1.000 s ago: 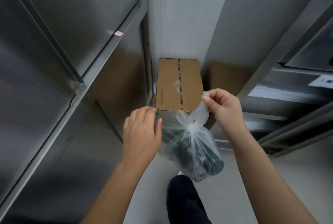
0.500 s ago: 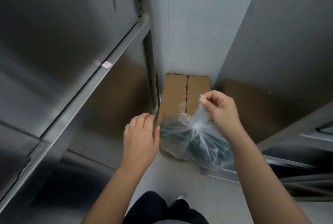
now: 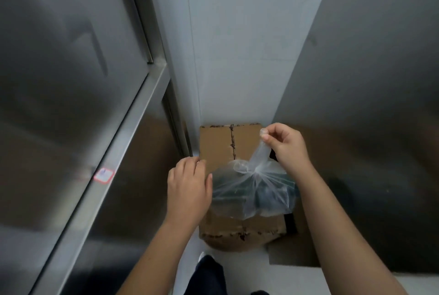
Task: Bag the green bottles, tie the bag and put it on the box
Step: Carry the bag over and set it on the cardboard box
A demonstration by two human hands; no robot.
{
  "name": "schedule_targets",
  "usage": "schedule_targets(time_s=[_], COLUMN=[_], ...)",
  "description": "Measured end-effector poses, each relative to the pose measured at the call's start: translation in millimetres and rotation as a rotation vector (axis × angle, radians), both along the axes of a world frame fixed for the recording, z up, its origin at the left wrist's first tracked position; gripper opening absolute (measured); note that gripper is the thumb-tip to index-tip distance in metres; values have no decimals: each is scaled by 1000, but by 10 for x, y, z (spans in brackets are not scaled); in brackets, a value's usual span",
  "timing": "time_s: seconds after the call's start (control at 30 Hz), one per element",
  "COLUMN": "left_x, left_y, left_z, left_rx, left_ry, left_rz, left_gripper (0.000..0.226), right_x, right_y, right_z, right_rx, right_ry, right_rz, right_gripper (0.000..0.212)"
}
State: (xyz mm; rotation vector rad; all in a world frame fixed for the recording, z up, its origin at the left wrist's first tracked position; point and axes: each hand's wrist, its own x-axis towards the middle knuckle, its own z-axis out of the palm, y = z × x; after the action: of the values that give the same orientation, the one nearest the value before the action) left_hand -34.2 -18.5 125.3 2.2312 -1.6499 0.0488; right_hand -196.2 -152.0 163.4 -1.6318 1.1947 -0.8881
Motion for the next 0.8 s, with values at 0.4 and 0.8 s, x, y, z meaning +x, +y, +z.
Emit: schedule_targets(time_s=[0.4, 0.8], left_x=[373, 669], left_y=[-1026, -1737], left_z=[65, -123], left_rx=[-65, -31], left_ry=[42, 6], left_rz=[63, 126], left_gripper=[28, 26], right_x=[728, 1177], right_y=[-1094, -2118], right_z=[-246, -712], right_rx=[110, 149], right_ry=[-82, -66], right_rz=[57, 25], right_gripper=[17, 25])
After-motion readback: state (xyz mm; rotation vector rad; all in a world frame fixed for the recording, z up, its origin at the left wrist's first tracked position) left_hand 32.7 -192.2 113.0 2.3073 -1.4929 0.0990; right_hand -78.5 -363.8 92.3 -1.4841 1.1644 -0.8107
